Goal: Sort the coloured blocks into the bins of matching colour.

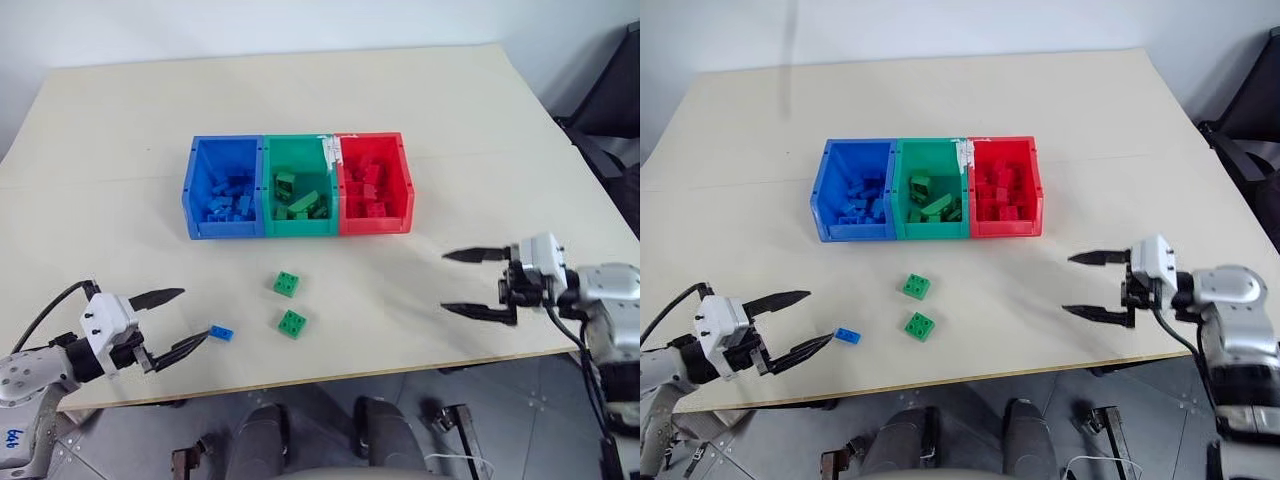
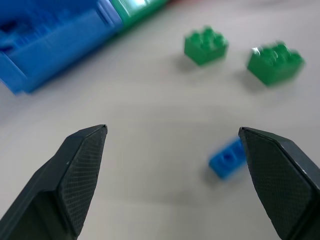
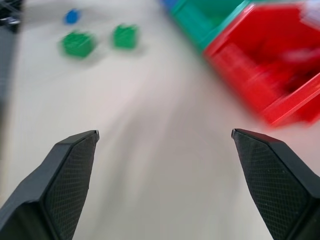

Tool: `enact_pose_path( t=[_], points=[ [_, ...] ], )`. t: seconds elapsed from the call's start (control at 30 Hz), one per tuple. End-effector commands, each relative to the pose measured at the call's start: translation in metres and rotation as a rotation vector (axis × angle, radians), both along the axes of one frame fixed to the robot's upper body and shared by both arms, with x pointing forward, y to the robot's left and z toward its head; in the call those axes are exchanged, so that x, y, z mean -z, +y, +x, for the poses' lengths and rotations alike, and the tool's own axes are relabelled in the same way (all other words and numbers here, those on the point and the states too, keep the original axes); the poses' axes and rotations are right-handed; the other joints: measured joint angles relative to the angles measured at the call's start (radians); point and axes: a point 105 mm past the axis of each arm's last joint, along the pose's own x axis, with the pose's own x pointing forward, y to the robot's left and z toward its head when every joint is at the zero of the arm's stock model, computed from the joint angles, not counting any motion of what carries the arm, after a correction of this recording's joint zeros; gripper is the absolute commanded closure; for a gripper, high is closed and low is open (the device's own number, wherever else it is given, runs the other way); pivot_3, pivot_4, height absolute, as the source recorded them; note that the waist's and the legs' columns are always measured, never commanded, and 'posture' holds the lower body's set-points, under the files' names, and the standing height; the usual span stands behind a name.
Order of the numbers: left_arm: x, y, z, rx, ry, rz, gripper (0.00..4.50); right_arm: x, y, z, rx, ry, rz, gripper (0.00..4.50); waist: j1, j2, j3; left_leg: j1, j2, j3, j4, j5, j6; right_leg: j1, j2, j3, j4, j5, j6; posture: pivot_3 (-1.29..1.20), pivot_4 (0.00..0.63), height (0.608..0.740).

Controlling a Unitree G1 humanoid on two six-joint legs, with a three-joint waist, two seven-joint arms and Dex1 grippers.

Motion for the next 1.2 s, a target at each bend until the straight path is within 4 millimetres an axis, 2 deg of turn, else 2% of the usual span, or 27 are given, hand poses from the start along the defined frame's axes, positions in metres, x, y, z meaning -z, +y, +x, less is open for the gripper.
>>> enact_pose_path(
  t=[0.03,0.1,0.27,0.47,0.67,0.8,0.97,1.07,1.2],
  points=[
    [-0.009,0.002,-0.005,0.045,-0.003,0.009,0.0,-0.023,0.014,-0.007,-0.03,-0.046,0.058,0.05,-0.001,0.0,0.0,0.0,0.0,0.0,0.001,0.0,0.0,0.0,0.0,0.0,0.0,0.0,0.0,0.0,0.15,0.74],
    [-0.014,-0.007,-0.003,0.09,-0.015,0.01,0.0,-0.02,0.017,-0.007,-0.036,-0.061,0.048,0.05,0.001,0.0,0.0,0.001,0.0,0.0,0.002,0.0,0.0,0.0,0.0,0.001,0.0,0.0,0.0,0.0,0.15,0.74],
    [-0.023,-0.06,-0.001,0.304,-0.007,-0.014,0.0,-0.016,0.012,-0.003,-0.018,-0.097,0.021,0.05,0.024,0.0,0.0,0.0,0.0,-0.001,0.006,-0.002,0.001,0.001,0.0,0.001,0.001,0.0,0.0,0.0,0.15,0.74],
    [-0.004,-0.113,0.013,0.474,0.017,0.062,0.0,-0.011,0.008,-0.003,-0.009,-0.1,-0.008,0.05,0.028,0.0,0.0,-0.001,-0.001,-0.001,0.007,-0.002,0.001,0.001,0.0,0.001,0.002,0.001,0.001,0.0,0.15,0.74],
    [0.01,-0.147,0.025,0.499,0.041,0.108,0.0,-0.012,0.007,-0.005,0.015,-0.104,-0.001,0.05,0.028,0.0,0.0,-0.001,-0.001,-0.001,0.008,-0.002,0.002,0.001,0.0,0.001,0.005,0.001,0.001,0.0,0.15,0.74],
    [0.019,-0.156,0.032,0.473,0.035,0.115,0.0,-0.011,0.009,-0.007,0.026,-0.103,0.007,0.05,0.029,0.0,0.0,-0.001,-0.001,-0.001,0.008,-0.002,0.002,0.001,0.0,0.001,0.005,0.001,0.001,0.0,0.15,0.74],
    [0.028,-0.157,0.036,0.476,0.064,0.139,0.0,-0.011,0.011,-0.006,0.034,-0.1,0.018,0.05,0.03,0.0,0.0,-0.001,-0.001,-0.001,0.009,-0.002,0.002,0.002,0.0,0.001,0.004,0.001,0.001,0.0,0.15,0.74],
    [0.03,-0.159,0.04,0.484,0.062,0.156,0.57,-0.011,0.015,-0.003,0.031,-0.104,0.025,0.0,0.031,0.0,0.0,-0.001,-0.001,-0.001,0.01,-0.002,0.002,0.002,0.0,0.001,0.004,0.001,0.001,0.0,0.15,0.74],
    [0.027,-0.158,0.042,0.493,0.052,0.148,1.72,-0.013,0.018,0.0,0.03,-0.115,0.035,0.0,0.031,0.0,0.0,-0.001,-0.001,-0.002,0.011,-0.001,0.002,0.002,0.0,0.001,0.004,0.001,0.001,0.0,0.15,0.74]
  ],
)
